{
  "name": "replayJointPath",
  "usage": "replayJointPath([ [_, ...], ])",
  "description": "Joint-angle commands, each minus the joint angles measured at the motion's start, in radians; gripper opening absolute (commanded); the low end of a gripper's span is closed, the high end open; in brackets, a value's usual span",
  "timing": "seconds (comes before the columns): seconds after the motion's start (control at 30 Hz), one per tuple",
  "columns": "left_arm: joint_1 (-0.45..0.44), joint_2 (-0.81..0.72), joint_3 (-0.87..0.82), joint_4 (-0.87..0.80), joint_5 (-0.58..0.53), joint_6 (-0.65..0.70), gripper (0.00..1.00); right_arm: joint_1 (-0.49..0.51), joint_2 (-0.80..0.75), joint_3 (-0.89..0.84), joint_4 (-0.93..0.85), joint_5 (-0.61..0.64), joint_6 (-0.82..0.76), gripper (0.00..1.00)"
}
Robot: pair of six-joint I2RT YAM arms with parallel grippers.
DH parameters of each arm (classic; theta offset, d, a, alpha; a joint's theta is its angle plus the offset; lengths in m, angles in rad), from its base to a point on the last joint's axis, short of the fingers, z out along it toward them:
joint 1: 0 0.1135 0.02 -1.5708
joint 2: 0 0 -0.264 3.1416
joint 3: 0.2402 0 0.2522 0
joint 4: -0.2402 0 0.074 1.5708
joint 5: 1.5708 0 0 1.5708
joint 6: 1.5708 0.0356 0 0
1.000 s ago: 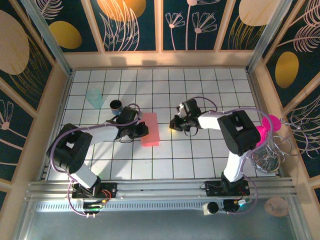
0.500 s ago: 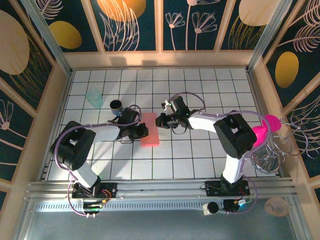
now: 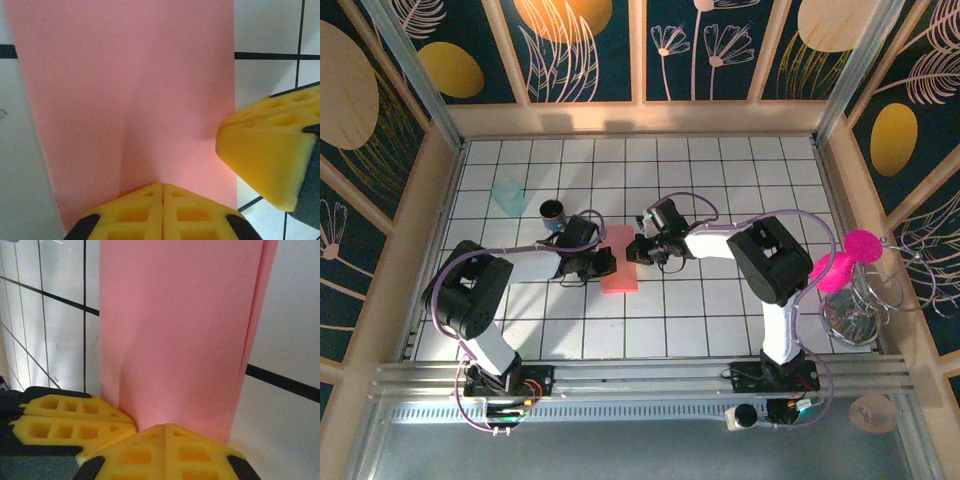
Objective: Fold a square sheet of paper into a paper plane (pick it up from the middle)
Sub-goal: First fold the square sheet of paper in half at the center of the table.
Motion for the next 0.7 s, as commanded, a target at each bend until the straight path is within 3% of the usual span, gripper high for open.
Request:
replayJointPath([
  [0.0, -0.001, 0.019, 0.012, -0.040, -0.017, 0.021, 0.09, 0.006, 0.037, 0.031, -0.047, 0.012, 0.006, 0.00],
  [0.2, -0.002, -0.002, 0.022, -0.038, -0.006, 0.012, 0.10, 0.003, 0.088, 0.054, -0.180, 0.122, -0.034, 0.00],
  [0.4, -0.001, -0.104, 0.042, 0.035, 0.047, -0.044, 0.17, -0.037, 0.057, 0.027, -0.294, 0.238, -0.107, 0.00],
  [0.67, -0.006, -0.073, 0.030, 0.179, 0.153, -0.125, 0.18, -0.103, -0.017, -0.031, -0.300, 0.224, -0.186, 0.00],
])
